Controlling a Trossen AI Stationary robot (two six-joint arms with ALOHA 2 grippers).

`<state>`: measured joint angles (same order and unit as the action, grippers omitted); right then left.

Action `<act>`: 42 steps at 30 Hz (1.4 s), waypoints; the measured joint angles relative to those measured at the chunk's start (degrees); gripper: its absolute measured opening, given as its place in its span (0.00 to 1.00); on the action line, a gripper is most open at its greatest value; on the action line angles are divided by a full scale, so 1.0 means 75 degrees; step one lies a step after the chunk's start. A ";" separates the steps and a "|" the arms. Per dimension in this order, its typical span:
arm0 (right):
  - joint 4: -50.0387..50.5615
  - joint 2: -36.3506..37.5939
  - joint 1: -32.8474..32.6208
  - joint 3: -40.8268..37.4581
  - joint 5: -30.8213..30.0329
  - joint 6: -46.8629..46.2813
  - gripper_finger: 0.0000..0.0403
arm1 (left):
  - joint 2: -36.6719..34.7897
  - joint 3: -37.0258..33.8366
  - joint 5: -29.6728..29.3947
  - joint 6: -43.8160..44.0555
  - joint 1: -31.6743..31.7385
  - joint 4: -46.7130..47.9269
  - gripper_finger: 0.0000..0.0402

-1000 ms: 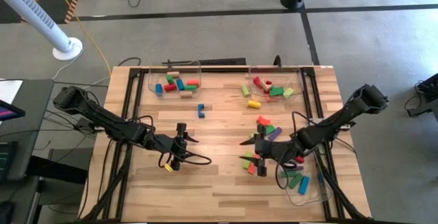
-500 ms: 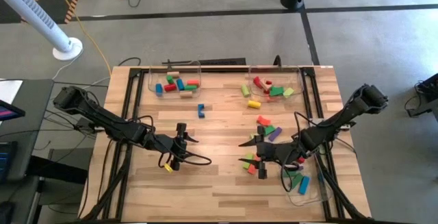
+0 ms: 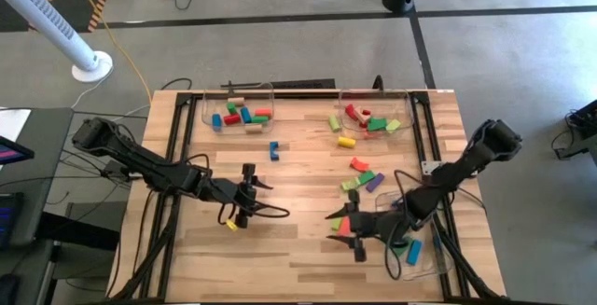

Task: Sort blocks by size
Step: Put the orange rectangular block into the bottom transparent bin

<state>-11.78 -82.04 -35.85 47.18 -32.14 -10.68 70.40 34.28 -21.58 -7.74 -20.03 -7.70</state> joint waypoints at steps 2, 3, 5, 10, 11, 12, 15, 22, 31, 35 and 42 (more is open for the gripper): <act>-0.0145 -0.0239 -0.0091 0.0000 -0.0002 0.0003 0.63 | -0.0001 0.0000 0.0000 -0.0002 0.0035 0.0003 0.57; -0.0162 -0.0326 -0.0116 0.0000 0.0000 0.0001 0.63 | 0.0001 0.0000 0.0000 -0.0003 0.0038 0.0003 0.57; -0.0110 -0.0467 -0.0149 0.0055 -0.0007 0.0001 0.63 | 0.0000 0.0000 0.0000 -0.0030 0.0047 -0.0004 0.57; -0.0096 -0.0461 -0.0176 0.0333 -0.0127 0.0242 0.63 | -0.0001 0.0000 0.0004 -0.0177 0.0049 -0.0146 0.57; -0.0059 -0.0457 -0.0201 0.0386 -0.0163 0.0422 0.63 | -0.0001 0.0000 0.0006 -0.0226 0.0049 -0.0165 0.57; -0.0049 -0.0457 -0.0235 0.0452 -0.0179 0.0615 0.63 | -0.0001 0.0000 0.0006 -0.0280 0.0051 -0.0202 0.57; -0.0059 -0.0469 -0.0313 0.0639 -0.0301 0.1036 0.63 | -0.0001 0.0000 0.0015 -0.0456 0.0066 -0.0324 0.57; 0.0131 -0.0475 -0.0532 0.0702 -0.0775 0.1028 0.63 | -0.0001 0.0000 0.0035 -0.0834 0.0278 -0.0393 0.57; -0.0442 -0.0750 -0.0459 0.0719 -0.0783 0.0988 0.63 | 0.0140 0.0000 0.1085 -0.1067 0.0787 -0.0713 0.57; -0.0546 -0.1467 -0.0330 0.1090 -0.0418 0.1285 0.63 | 0.0781 0.0000 0.2365 -0.1162 0.1025 -0.1401 0.57; 0.1987 -0.1981 -0.0307 0.2476 -0.0434 0.0817 0.63 | 0.2372 0.0048 0.2853 -0.1395 0.1169 -0.2600 0.57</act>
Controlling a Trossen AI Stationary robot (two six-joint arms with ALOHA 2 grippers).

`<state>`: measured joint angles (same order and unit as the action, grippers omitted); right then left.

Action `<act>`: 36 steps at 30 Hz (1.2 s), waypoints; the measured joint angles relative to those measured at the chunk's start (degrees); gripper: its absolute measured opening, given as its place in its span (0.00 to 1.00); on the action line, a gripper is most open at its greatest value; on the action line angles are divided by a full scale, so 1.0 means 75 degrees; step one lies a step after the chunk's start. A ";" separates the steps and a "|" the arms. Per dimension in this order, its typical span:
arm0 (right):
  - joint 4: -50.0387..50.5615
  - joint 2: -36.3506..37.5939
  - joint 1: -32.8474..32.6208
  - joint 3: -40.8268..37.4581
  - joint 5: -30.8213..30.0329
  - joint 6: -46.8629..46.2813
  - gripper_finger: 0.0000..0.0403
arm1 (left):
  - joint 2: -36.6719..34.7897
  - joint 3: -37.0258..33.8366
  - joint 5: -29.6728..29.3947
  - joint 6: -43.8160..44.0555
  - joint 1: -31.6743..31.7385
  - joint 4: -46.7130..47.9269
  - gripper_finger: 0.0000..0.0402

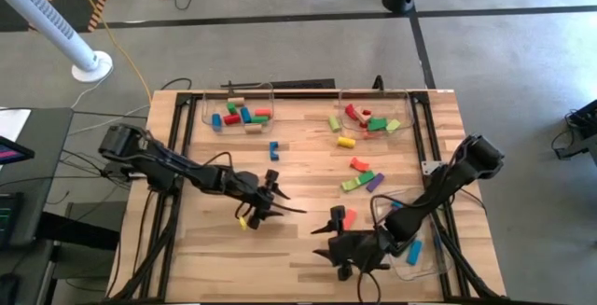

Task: Sort blocks by size
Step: Put the orange rectangular block into the bottom transparent bin

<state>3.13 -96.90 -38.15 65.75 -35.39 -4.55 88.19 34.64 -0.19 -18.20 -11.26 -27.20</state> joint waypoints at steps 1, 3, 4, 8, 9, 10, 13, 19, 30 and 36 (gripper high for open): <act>0.0485 0.0000 -0.0009 0.0207 -0.0055 -0.0171 0.63 | 0.0157 0.0066 -0.0052 -0.0057 0.0017 -0.0010 0.57; 0.1307 0.0010 -0.0009 0.0623 -0.0093 -0.0475 0.63 | 0.0378 0.0131 -0.0131 -0.0087 0.0074 0.0011 0.57; 0.1762 0.0026 -0.0009 0.0816 -0.0129 -0.0603 0.63 | 0.0459 0.0192 -0.0132 -0.0084 0.0107 -0.0009 0.57; 0.3375 0.0035 0.0073 0.1454 -0.0296 -0.0992 0.63 | 0.0499 0.0220 -0.0146 -0.0070 0.0176 -0.0064 0.57; 0.3764 0.0039 0.0129 0.1550 -0.0291 -0.1114 0.63 | 0.0479 0.0226 -0.0146 -0.0044 0.0180 -0.0049 0.57; 0.4091 0.0041 0.0194 0.1624 -0.0268 -0.1261 0.63 | 0.0436 0.0223 -0.0146 -0.0005 0.0183 0.0015 0.57; 0.4987 0.0041 0.0443 0.1717 0.0095 -0.1639 0.63 | 0.0325 0.0218 -0.0146 0.0039 0.0183 -0.0036 0.57; 0.6030 -0.0147 0.1118 0.1714 0.1625 -0.2011 0.63 | 0.0108 0.0218 -0.0143 0.0227 0.0174 -0.0006 0.57; 0.7308 -0.1005 0.1672 0.1700 0.2819 -0.1549 0.63 | 0.0046 0.0218 -0.0134 0.0730 0.0150 0.0672 0.57; 0.7381 -0.0994 0.1696 0.1694 0.3099 -0.1537 0.63 | 0.0046 0.0218 -0.0131 0.0921 0.0148 0.0969 0.57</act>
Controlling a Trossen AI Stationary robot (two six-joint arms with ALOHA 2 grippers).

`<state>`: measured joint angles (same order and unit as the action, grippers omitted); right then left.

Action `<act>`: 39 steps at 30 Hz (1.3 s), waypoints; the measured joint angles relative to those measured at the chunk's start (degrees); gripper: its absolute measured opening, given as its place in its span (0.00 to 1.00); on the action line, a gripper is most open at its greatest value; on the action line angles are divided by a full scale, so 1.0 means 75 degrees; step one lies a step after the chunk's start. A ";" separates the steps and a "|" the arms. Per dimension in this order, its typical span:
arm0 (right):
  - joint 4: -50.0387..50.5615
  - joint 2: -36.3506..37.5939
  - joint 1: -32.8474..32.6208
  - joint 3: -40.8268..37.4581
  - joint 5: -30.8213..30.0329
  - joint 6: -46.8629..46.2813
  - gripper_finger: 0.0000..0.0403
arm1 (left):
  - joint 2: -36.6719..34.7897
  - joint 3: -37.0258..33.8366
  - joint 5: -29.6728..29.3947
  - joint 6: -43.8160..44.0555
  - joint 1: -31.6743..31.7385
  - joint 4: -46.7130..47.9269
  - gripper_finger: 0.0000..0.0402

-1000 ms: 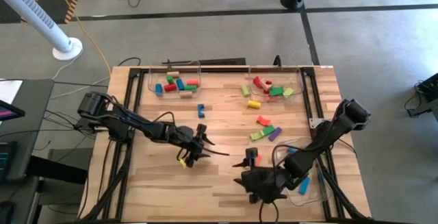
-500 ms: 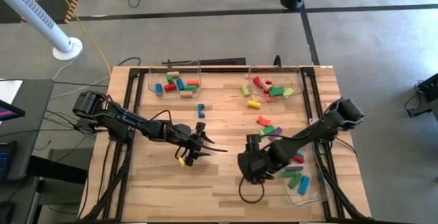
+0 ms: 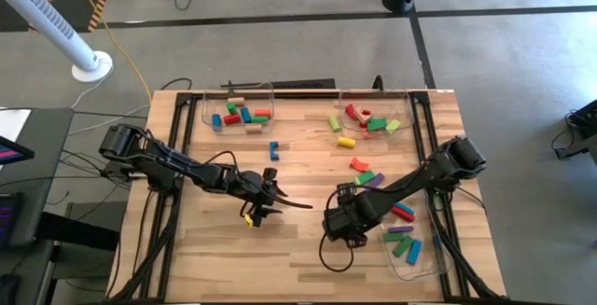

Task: Sort blocks by size
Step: Put the orange rectangular block into the bottom transparent bin

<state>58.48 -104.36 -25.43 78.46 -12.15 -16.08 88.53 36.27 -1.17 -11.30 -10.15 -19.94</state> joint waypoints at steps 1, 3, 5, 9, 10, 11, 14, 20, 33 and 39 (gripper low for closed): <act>0.0002 -0.0003 -0.0006 0.0000 0.0034 0.0000 0.63 | 0.0000 0.0000 0.0000 0.0014 0.0000 0.0007 0.57; -0.0063 -0.0047 -0.0024 0.0002 0.0211 -0.0032 0.63 | 0.0000 0.0000 0.0000 0.0050 -0.0003 -0.0001 0.57; -0.0102 -0.0166 -0.0023 -0.0018 0.0413 -0.0048 0.63 | 0.0000 0.0000 0.0000 0.0061 -0.0011 -0.0007 0.57; 0.0091 -0.0646 -0.0042 -0.0134 0.0836 0.0097 0.63 | 0.0000 0.0000 0.0108 0.0088 -0.0015 0.0000 0.57; 0.0128 -0.0793 -0.0061 -0.0134 0.0837 0.0174 0.63 | 0.0000 0.0000 0.0149 0.0088 -0.0017 -0.0004 0.57; 0.0137 -0.0932 -0.0073 -0.0133 0.0832 0.0250 0.63 | 0.0000 0.0000 0.0149 0.0088 -0.0017 -0.0004 0.57; 0.0090 -0.1187 -0.0122 -0.0127 0.0826 0.0496 0.63 | 0.0000 0.0000 0.0153 0.0088 -0.0020 -0.0007 0.57; 0.0053 -0.1396 -0.0130 -0.0096 0.0687 0.0611 0.63 | 0.0000 0.0000 0.0152 0.0086 -0.0020 -0.0014 0.57; -0.1182 -0.1401 0.0021 0.0175 0.0615 0.0611 0.63 | 0.0000 0.0000 0.0150 0.0083 -0.0020 -0.0014 0.57; -0.1750 -0.1393 0.0198 0.0046 0.0614 0.0612 0.63 | 0.0000 0.0000 0.0151 0.0024 -0.0020 -0.0016 0.57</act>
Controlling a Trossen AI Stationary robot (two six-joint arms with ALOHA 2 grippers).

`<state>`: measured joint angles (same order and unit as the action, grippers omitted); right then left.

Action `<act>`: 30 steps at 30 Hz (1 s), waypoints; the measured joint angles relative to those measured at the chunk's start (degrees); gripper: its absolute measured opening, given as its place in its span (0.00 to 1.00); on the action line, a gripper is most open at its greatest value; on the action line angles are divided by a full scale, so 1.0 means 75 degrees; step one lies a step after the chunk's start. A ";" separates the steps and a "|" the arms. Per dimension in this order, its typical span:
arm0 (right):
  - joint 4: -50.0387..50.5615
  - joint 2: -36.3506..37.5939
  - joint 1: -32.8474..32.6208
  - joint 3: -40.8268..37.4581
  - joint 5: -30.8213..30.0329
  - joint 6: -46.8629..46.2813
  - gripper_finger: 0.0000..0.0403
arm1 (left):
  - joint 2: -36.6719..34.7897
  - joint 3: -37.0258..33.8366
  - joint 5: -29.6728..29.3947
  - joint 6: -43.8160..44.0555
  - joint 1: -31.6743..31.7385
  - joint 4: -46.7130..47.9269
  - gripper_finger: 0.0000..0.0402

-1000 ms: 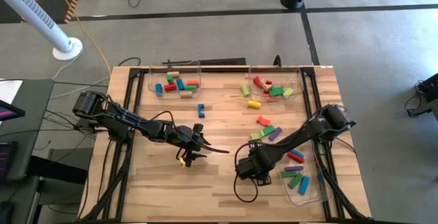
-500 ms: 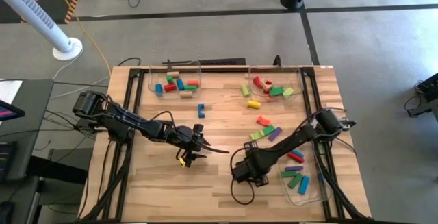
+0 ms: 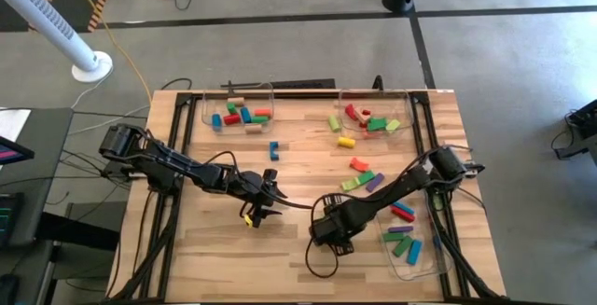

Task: Sort blocks by size
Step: Put the orange rectangular block into the bottom transparent bin

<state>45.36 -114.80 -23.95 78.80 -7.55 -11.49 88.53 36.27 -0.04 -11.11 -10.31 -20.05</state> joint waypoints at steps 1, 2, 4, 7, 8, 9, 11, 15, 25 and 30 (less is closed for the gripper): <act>-0.0153 0.0004 0.0069 -0.0038 -0.0051 0.0000 0.63 | 0.0000 0.0000 -0.0002 -0.0001 0.0000 0.0000 0.57; -0.0324 0.0006 0.0138 -0.0069 -0.0170 -0.0007 0.63 | 0.0000 0.0000 -0.0002 -0.0003 0.0000 0.0001 0.57; -0.0694 0.0000 0.0289 -0.0099 -0.0413 -0.0080 0.63 | 0.0000 0.0000 -0.0002 -0.0003 0.0000 0.0000 0.57; -0.1063 -0.0009 0.0471 -0.0104 -0.0388 -0.0091 0.63 | 0.0000 0.0000 -0.0002 -0.0002 0.0000 0.0020 0.57; -0.1063 -0.0009 0.0503 -0.0104 -0.0356 -0.0096 0.63 | 0.0000 0.0000 -0.0002 -0.0001 0.0000 0.0028 0.57; -0.1049 -0.0009 0.0513 -0.0104 -0.0281 -0.0132 0.63 | 0.0000 0.0000 -0.0002 -0.0002 0.0000 0.0036 0.57; -0.0971 -0.0007 0.0504 -0.0104 -0.0092 -0.0353 0.63 | 0.0000 0.0000 -0.0002 -0.0018 0.0000 0.0081 0.57; -0.0963 0.0003 0.0322 -0.0101 0.0160 -0.0898 0.63 | 0.0000 0.0000 -0.0002 -0.0029 0.0000 0.0163 0.57; -0.0974 -0.0017 -0.0032 0.0126 0.0422 -0.2363 0.63 | 0.0000 0.0000 -0.0002 0.0044 0.0000 0.0149 0.57; -0.0615 -0.0047 -0.0177 0.0792 0.0506 -0.2305 0.63 | 0.0000 0.0000 -0.0005 0.0055 0.0000 0.0126 0.57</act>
<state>40.74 -115.16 -25.27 84.74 -3.75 -28.78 88.53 36.27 -0.07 -10.70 -10.31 -19.11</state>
